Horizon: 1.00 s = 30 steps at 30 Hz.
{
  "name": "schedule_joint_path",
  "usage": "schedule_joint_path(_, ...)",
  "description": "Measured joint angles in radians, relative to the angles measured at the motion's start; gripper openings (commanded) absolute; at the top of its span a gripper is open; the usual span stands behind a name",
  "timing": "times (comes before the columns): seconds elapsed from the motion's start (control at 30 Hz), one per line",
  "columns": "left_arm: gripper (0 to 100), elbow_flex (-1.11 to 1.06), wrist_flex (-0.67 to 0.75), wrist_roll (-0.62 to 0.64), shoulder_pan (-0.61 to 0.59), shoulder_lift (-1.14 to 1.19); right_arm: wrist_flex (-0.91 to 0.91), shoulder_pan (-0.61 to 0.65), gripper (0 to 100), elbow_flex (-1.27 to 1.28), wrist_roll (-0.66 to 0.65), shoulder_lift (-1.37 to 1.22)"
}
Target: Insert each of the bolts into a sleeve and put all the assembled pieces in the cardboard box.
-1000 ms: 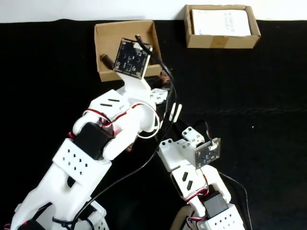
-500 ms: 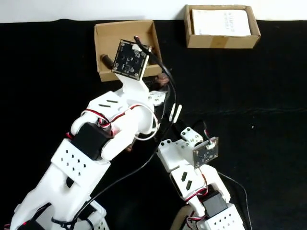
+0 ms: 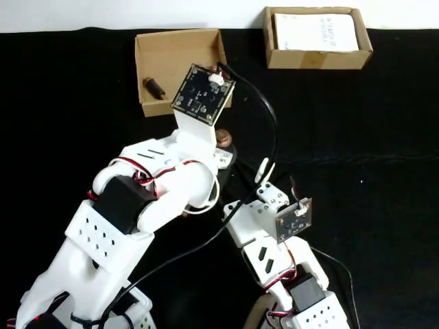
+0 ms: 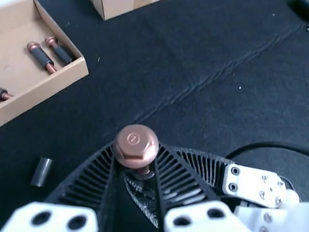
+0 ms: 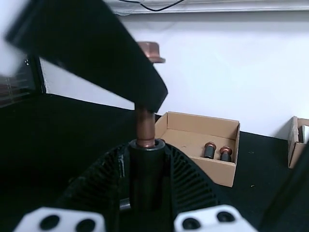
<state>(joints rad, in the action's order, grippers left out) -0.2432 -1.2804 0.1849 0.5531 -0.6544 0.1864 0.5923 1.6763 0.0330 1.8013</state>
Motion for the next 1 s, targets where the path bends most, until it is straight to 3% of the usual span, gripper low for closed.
schedule_joint_path(0.27, 10, -0.006, -0.011, 0.0, 0.0, 0.003, 0.0, 0.0, 0.8, 0.0, 0.0, 0.0)
schedule_joint_path(0.67, 10, -0.009, -0.068, -0.002, 0.0, 0.003, -0.002, -0.006, 0.8, 0.0, 0.002, 0.0)
schedule_joint_path(0.83, 17, -0.008, -0.083, -0.003, 0.0, 0.003, 0.0, -0.003, 0.8, 0.0, 0.0, 0.0)
schedule_joint_path(1.0, 18, 0.012, -0.152, -0.003, 0.0, 0.003, 0.002, -0.008, 0.8, 0.0, 0.0, 0.0)
